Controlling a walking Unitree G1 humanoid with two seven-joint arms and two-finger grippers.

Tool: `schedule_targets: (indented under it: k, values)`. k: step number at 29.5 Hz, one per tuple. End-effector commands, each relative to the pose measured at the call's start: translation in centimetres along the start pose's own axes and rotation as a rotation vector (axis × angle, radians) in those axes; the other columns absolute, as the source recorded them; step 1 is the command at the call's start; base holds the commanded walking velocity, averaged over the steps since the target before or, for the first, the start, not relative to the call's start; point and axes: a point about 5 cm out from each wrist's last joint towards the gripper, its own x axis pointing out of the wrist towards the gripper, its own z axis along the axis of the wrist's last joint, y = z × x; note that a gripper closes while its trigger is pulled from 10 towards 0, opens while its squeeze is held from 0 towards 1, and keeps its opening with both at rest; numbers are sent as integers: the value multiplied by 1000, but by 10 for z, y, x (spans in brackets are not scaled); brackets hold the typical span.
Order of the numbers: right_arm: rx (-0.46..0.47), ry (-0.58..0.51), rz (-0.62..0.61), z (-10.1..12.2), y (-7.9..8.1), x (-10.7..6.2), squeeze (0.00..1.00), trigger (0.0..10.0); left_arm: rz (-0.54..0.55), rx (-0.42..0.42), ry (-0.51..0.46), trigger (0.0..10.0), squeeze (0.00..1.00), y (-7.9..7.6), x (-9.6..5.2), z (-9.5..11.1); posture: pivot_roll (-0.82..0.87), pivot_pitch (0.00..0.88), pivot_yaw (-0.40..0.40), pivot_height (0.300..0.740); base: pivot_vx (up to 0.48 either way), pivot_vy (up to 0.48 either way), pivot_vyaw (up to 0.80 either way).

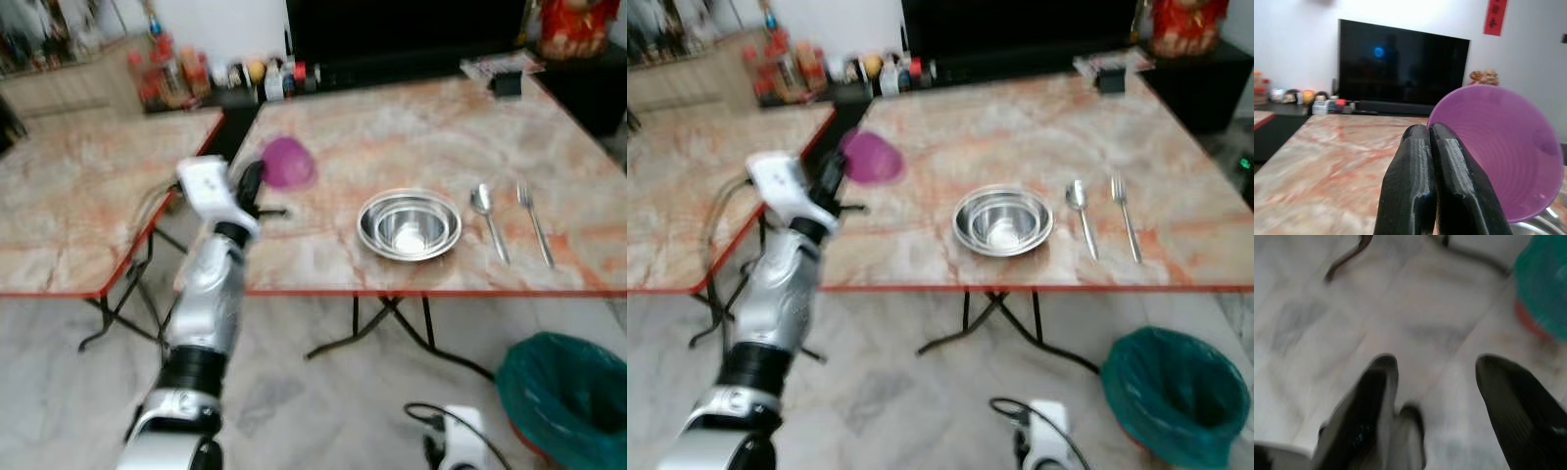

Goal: Setting the table

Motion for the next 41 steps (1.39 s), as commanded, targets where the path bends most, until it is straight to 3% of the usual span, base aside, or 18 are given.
schedule_targets:
  k: [1,12,15,24,32,36,41]
  values:
    - [17,-9,43,4,18,1,0,10000,30,36,-17,10000,0,15,1,10,-52,0,117,719,480,0,-681]
    - [2,-1,49,2,20,1,0,10000,-21,26,4,10000,0,9,0,8,-47,1,120,719,424,0,-252]
    - [6,-1,48,2,21,1,0,10000,-72,28,69,10000,0,5,-3,0,-47,1,124,719,0,0,0]
    - [10,11,49,-3,24,-1,0,10000,-34,73,161,10000,0,18,-21,-3,-34,7,139,719,0,0,0]
    - [0,29,55,-8,29,-2,0,10000,-110,115,382,10000,0,19,-43,-9,-7,15,151,719,0,0,0]
    - [1,32,59,-9,31,-2,0,10000,-96,147,508,10000,0,22,-44,-19,-4,12,155,719,0,0,0]
    - [9,37,62,-10,35,-3,0,10000,-162,86,620,10000,0,14,-35,-27,-14,5,167,719,0,0,0]
